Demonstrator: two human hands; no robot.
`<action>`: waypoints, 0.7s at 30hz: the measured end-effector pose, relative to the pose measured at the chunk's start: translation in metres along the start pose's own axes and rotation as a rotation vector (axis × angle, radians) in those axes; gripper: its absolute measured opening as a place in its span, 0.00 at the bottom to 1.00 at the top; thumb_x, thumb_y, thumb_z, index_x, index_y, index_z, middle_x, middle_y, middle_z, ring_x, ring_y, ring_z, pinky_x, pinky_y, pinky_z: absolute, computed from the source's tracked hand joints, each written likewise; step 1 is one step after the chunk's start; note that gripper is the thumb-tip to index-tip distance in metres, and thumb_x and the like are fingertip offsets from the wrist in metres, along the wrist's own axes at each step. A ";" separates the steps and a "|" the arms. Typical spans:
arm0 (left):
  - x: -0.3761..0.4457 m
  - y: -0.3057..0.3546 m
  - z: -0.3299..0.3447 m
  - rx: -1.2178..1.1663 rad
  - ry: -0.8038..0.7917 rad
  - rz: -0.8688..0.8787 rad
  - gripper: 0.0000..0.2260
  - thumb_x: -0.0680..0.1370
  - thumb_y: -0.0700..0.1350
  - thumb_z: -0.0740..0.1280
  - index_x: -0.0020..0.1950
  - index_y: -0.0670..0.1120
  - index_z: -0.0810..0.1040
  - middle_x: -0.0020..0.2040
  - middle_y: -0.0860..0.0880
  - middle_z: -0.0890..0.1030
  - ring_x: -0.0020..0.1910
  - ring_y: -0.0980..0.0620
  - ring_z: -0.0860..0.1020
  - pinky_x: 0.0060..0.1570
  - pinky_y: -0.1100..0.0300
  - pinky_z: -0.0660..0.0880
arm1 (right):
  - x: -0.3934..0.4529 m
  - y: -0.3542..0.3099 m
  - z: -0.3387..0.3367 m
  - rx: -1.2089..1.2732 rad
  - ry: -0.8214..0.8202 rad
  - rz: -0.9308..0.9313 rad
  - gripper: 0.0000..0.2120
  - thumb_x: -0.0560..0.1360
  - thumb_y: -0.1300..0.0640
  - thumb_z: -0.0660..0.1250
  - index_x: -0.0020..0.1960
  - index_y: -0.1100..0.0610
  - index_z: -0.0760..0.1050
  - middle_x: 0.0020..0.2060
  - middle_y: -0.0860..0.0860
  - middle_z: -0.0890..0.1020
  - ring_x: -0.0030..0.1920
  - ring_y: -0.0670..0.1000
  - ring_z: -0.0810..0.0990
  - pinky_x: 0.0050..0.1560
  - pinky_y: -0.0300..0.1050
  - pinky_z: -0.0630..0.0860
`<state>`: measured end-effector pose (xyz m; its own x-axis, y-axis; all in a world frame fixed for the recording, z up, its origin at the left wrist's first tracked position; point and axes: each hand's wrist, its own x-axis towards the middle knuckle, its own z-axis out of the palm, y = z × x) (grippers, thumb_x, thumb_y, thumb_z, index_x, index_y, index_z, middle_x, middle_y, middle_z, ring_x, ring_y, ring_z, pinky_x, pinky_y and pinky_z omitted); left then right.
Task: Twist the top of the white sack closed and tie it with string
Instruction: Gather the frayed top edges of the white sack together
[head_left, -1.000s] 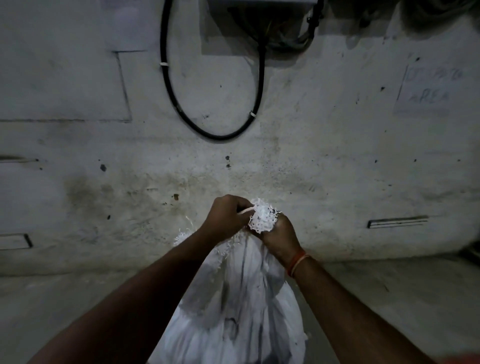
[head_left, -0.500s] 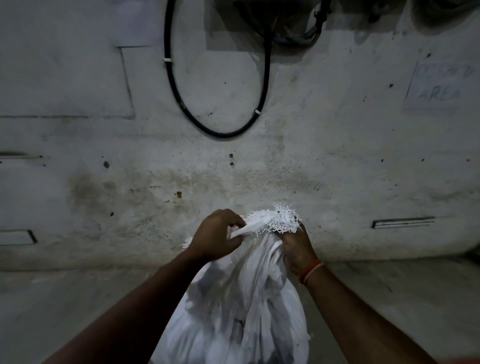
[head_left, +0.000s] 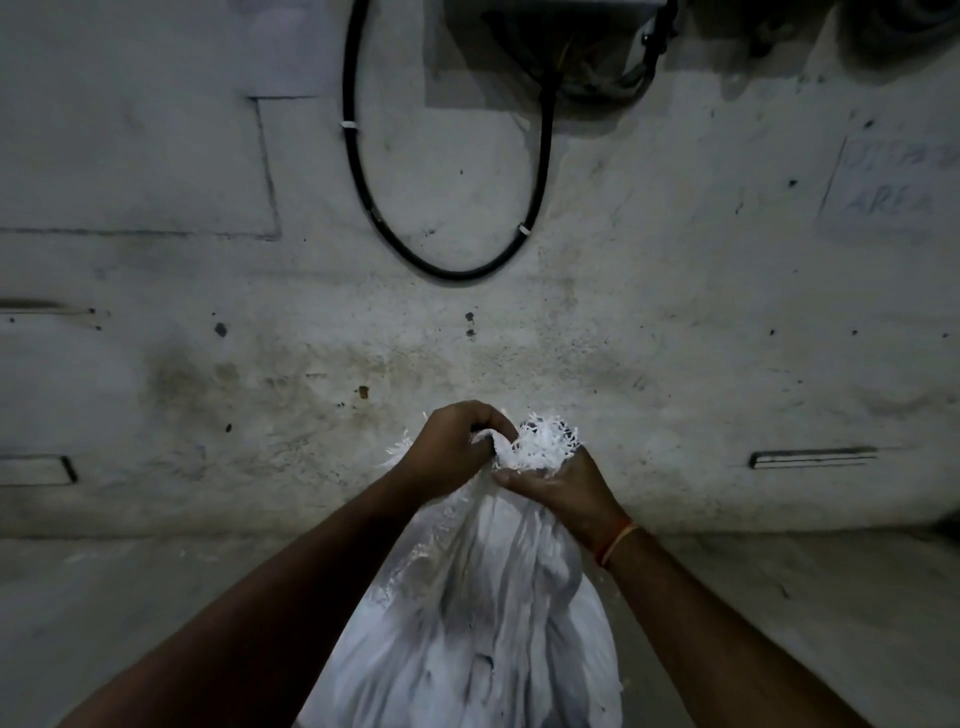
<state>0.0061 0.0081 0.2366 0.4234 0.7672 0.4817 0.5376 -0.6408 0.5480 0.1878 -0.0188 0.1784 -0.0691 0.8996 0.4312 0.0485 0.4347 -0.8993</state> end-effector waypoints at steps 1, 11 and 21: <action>0.001 0.001 0.002 -0.001 0.000 0.011 0.18 0.71 0.30 0.63 0.46 0.51 0.85 0.47 0.59 0.82 0.46 0.70 0.77 0.48 0.82 0.66 | 0.002 -0.002 0.002 -0.021 0.013 -0.004 0.25 0.65 0.60 0.82 0.60 0.58 0.80 0.56 0.53 0.86 0.58 0.52 0.84 0.61 0.48 0.79; -0.008 -0.011 0.008 -0.029 -0.003 0.162 0.12 0.72 0.33 0.66 0.49 0.48 0.78 0.52 0.51 0.80 0.52 0.56 0.78 0.51 0.70 0.71 | 0.002 0.000 0.007 -0.047 0.167 -0.050 0.13 0.72 0.66 0.74 0.57 0.62 0.82 0.53 0.54 0.86 0.55 0.49 0.84 0.57 0.41 0.79; -0.037 -0.054 0.011 0.283 0.057 0.011 0.18 0.65 0.38 0.66 0.53 0.48 0.80 0.50 0.49 0.82 0.50 0.45 0.79 0.52 0.53 0.76 | -0.005 0.019 -0.005 0.113 0.275 -0.004 0.17 0.71 0.73 0.72 0.49 0.53 0.84 0.49 0.49 0.88 0.53 0.50 0.85 0.59 0.48 0.79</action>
<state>-0.0299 0.0146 0.1816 0.3930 0.7521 0.5290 0.7187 -0.6101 0.3335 0.1940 -0.0149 0.1590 0.2039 0.8820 0.4249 -0.0632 0.4450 -0.8933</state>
